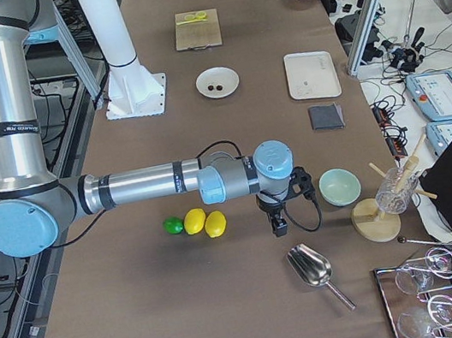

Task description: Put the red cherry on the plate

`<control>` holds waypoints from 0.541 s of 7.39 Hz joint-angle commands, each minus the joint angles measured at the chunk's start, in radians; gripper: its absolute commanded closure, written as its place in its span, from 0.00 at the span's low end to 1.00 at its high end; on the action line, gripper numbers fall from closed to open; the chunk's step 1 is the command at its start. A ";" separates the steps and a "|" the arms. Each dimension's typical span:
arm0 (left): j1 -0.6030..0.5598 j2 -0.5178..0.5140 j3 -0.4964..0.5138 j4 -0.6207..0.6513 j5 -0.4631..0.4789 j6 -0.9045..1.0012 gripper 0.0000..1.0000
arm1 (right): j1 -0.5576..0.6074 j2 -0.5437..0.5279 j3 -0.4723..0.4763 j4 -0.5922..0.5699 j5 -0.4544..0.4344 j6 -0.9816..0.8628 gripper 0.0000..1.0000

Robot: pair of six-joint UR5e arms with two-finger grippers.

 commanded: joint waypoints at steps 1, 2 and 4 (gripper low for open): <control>0.002 -0.008 0.005 -0.003 0.000 -0.001 0.02 | 0.032 0.007 0.000 -0.004 0.015 0.000 0.00; 0.002 -0.009 0.006 -0.003 0.000 0.001 0.02 | 0.031 0.010 -0.006 -0.009 0.012 0.002 0.00; 0.002 -0.008 0.009 -0.003 0.000 -0.001 0.02 | 0.051 0.028 0.000 -0.053 0.007 0.000 0.00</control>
